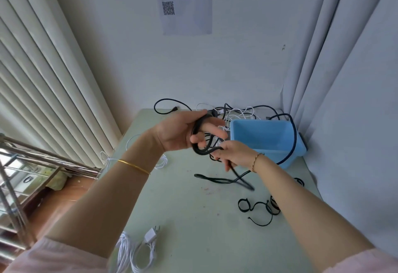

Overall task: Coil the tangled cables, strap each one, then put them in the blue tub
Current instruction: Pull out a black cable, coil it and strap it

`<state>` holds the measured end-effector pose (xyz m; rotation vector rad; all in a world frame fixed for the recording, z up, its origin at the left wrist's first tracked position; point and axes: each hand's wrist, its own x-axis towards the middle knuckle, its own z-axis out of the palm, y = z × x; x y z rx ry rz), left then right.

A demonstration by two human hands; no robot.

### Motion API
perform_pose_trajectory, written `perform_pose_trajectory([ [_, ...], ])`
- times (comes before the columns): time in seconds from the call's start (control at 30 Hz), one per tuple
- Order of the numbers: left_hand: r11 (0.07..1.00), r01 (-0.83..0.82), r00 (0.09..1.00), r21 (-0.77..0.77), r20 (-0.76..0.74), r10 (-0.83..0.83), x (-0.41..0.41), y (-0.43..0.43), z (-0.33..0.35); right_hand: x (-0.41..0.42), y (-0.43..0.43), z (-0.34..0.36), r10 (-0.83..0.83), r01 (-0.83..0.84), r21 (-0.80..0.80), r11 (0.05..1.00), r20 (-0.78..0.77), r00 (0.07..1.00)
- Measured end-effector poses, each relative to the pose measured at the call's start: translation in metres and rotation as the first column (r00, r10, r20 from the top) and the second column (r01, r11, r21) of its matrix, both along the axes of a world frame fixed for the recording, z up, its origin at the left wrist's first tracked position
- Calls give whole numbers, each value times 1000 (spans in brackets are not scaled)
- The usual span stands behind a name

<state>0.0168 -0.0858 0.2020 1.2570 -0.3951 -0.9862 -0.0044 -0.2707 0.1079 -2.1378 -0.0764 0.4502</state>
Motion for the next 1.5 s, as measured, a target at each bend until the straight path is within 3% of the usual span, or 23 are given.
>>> perform_pose_trajectory([
  [0.2,963,225,974,151,-38,-222,-12,2,-11,17,-3,36,72,-2,-266,964,252,965],
  [0.47,985,87,988,152,-143,-65,-16,1,-28,23,4,42,-43,218,-380,899,418,907],
  [0.67,921,-80,997,382,37,71,-15,-2,-29,24,14,43,-129,327,-346,879,489,863],
  [0.77,855,-207,969,475,221,111,-16,-8,-35,23,19,46,-173,335,-227,914,529,831],
  [0.87,844,-389,910,370,300,288,-9,-11,-40,16,27,56,-191,275,-65,959,566,802],
  [1.0,825,-557,829,95,111,547,1,-7,-31,-5,35,65,-202,127,199,972,422,884],
  [1.1,782,-614,789,-103,-45,613,11,6,-19,-23,37,59,-107,6,314,949,306,946],
  [1.23,750,-611,779,-252,-24,626,21,16,-4,-38,44,31,121,-176,195,965,267,956],
  [1.33,714,-612,771,-341,-57,634,18,13,6,-33,45,11,154,-186,98,978,267,951],
  [1.5,848,-464,866,-257,72,496,10,10,4,-5,27,3,172,-133,-141,981,321,931],
])
